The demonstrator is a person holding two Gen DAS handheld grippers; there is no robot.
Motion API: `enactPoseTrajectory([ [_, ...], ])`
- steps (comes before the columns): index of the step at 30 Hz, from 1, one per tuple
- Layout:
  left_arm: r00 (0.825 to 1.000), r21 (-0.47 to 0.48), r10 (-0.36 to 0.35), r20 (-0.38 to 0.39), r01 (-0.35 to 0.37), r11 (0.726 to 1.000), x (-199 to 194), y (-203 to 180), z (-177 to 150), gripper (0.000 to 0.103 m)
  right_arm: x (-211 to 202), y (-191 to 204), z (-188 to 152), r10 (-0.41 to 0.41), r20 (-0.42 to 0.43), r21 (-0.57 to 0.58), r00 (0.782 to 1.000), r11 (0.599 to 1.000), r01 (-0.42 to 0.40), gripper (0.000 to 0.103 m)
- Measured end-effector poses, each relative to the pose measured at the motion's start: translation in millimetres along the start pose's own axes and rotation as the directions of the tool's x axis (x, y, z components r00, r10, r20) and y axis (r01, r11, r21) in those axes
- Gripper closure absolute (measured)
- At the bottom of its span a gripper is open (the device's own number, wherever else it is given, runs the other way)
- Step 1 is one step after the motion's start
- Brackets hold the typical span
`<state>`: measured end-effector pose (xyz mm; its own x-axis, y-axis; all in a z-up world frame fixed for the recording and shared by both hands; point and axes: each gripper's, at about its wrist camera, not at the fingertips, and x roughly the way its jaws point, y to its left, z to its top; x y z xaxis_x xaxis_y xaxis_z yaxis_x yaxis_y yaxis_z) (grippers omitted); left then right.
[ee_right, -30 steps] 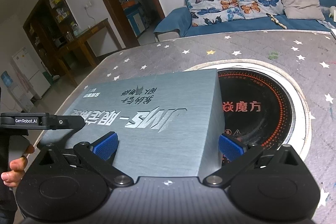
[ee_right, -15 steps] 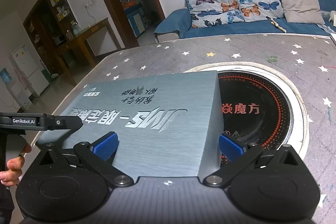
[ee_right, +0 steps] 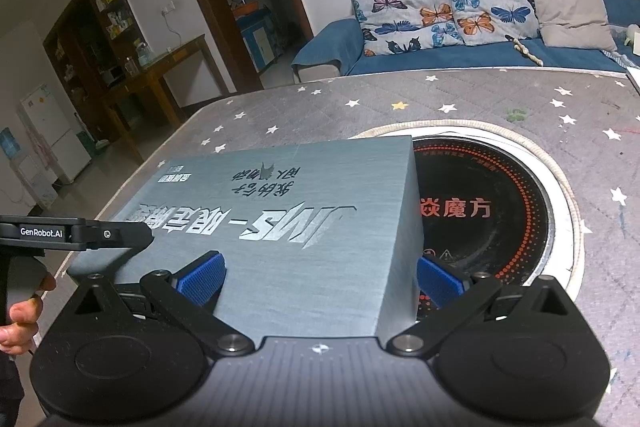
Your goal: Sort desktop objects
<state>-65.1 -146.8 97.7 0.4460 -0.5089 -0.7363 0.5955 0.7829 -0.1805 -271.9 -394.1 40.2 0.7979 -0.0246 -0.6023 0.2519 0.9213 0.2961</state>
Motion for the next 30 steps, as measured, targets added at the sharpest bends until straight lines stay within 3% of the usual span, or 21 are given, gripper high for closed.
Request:
enactPoseTrajectory([
  [30,0.998,0.055,0.03,0.049,-0.033,0.998,-22,-9,-21,0.0,-18,15,-10,-0.083,0.04,-0.06,0.996,0.995,0.085,0.0],
])
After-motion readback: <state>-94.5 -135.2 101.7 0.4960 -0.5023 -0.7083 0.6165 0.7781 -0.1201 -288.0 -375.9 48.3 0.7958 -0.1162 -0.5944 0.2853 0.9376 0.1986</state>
